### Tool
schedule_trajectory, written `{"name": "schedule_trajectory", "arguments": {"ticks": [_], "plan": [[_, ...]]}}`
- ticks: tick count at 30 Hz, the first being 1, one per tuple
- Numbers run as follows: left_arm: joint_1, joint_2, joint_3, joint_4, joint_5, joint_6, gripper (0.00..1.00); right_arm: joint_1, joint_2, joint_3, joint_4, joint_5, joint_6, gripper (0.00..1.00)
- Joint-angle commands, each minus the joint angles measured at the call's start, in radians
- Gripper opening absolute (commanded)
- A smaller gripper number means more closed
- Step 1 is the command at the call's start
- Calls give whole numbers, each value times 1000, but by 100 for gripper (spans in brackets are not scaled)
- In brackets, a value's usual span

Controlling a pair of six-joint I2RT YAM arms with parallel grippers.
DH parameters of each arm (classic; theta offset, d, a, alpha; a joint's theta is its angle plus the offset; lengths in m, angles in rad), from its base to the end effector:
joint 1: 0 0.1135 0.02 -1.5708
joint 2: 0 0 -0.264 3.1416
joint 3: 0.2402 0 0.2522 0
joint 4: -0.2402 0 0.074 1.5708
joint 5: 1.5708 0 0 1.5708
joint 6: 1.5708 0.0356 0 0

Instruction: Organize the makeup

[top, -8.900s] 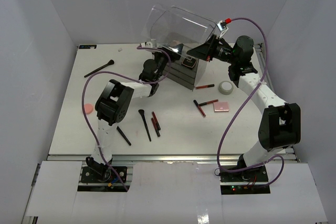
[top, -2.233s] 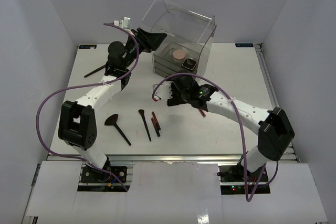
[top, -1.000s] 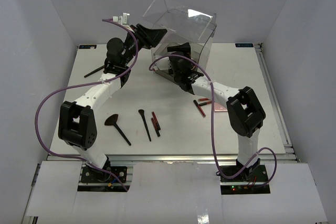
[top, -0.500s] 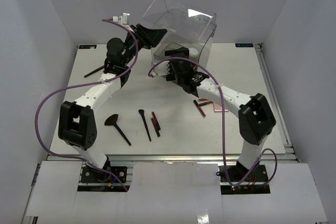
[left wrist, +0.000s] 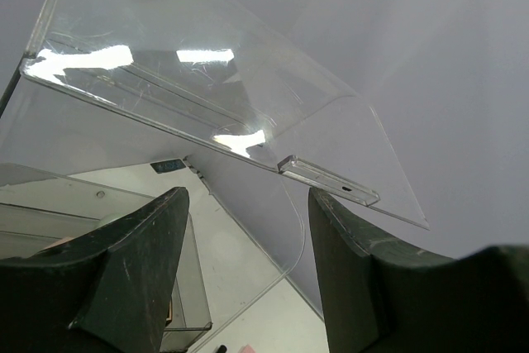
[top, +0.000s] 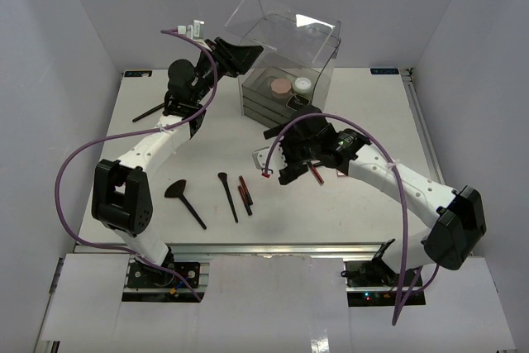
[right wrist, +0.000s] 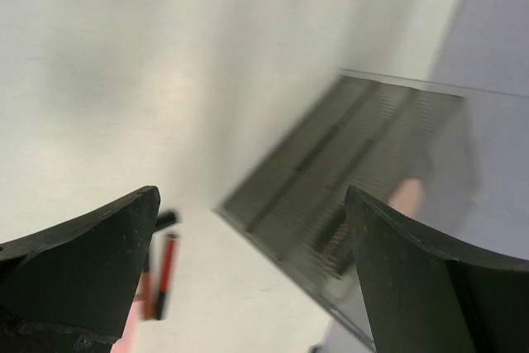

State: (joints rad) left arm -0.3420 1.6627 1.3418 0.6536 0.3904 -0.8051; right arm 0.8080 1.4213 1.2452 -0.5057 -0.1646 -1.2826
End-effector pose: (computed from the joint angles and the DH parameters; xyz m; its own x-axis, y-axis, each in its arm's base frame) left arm 0.3691 -0.1458 0.3910 -0.2546 -0.6170 -0.7446 0.6716 0.4412 -0.5952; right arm 0.2149 0.2333 0.3219 0.6442 -0.6948 -0.3197 -0.6451 -0.2692 -0.7151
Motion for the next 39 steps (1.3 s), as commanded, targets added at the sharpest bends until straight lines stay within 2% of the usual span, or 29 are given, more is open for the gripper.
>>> {"name": "schedule_trajectory", "arguments": {"ticks": [1, 6, 9, 13, 17, 21, 26, 30, 39], "plan": [[6, -27, 34, 7, -4, 5, 71, -77, -126, -96, -181, -239, 103, 100], [6, -30, 34, 6, -4, 7, 71, -387, -198, -166, -221, -374, 131, 100], [6, -32, 33, 8, -4, 5, 71, -517, -209, -213, -246, -397, 116, 100], [6, -31, 33, 11, -5, 3, 71, -631, -136, -244, -250, -321, 129, 99], [6, -31, 31, 12, -10, 7, 71, -674, -14, -234, -268, -240, 121, 90], [6, -29, 23, 11, -11, 12, 71, -676, 53, -236, -215, -164, 52, 90], [6, -30, 20, 13, -7, 13, 71, -676, 182, -173, -238, -119, -55, 90], [8, -32, 16, 15, -8, 15, 72, -678, 263, -112, -243, -81, -67, 92], [11, -23, 26, 18, 1, 10, 71, -678, 346, -86, -245, -94, -94, 95]]}}
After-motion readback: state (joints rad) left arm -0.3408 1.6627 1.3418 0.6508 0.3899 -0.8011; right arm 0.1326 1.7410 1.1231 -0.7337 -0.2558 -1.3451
